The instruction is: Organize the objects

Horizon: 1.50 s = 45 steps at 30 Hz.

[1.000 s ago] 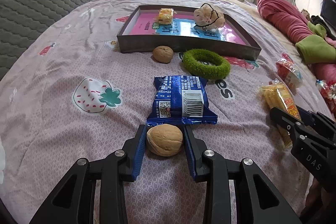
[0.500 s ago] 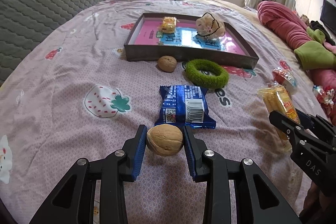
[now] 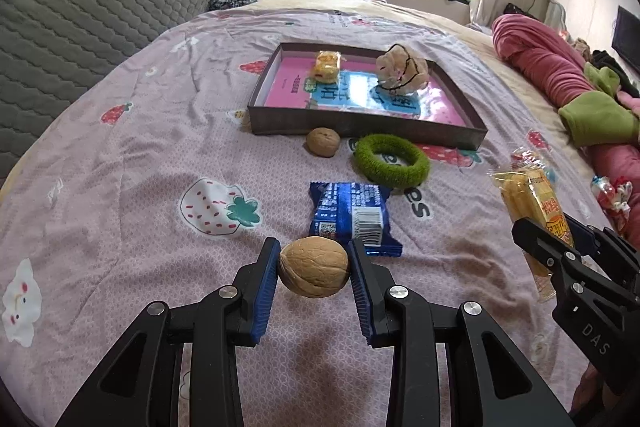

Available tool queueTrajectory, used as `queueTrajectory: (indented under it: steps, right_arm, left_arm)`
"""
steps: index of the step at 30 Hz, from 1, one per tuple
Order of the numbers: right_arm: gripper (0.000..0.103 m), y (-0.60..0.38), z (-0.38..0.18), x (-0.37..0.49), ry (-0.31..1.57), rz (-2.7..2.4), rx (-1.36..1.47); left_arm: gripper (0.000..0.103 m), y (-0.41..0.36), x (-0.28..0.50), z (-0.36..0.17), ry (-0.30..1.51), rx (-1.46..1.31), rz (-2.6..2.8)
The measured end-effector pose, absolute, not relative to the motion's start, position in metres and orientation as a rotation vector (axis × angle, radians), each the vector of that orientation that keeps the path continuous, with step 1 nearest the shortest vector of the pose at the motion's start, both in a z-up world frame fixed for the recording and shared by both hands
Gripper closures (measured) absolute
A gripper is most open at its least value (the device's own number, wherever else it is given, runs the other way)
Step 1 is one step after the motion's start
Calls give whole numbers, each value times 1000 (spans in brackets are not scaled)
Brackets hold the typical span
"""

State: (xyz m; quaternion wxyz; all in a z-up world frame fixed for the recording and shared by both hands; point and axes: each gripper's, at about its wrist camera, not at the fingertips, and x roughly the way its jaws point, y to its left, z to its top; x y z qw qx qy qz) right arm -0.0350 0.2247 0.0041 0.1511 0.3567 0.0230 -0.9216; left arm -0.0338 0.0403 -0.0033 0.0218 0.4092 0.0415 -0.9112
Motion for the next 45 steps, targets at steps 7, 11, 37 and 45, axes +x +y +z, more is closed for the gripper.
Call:
queueTrajectory:
  steps: [7,11,37,45]
  right_arm:
    - [64,223,20,-24,68,-2661,964]
    - [64,220,28,-18,76,-2662,923]
    - [64,231,72,-5,13,-2692,816]
    - [64,233,93,-19,46,-2709,823]
  left_arm:
    - [67,45,-27,10,107,1240,-2842]
    - [67,45,-24,17,98,1210,-2844]
    - [67,48,-37,64,85,1115,-2909]
    - [67,53,-54,89,57,1090,-2949]
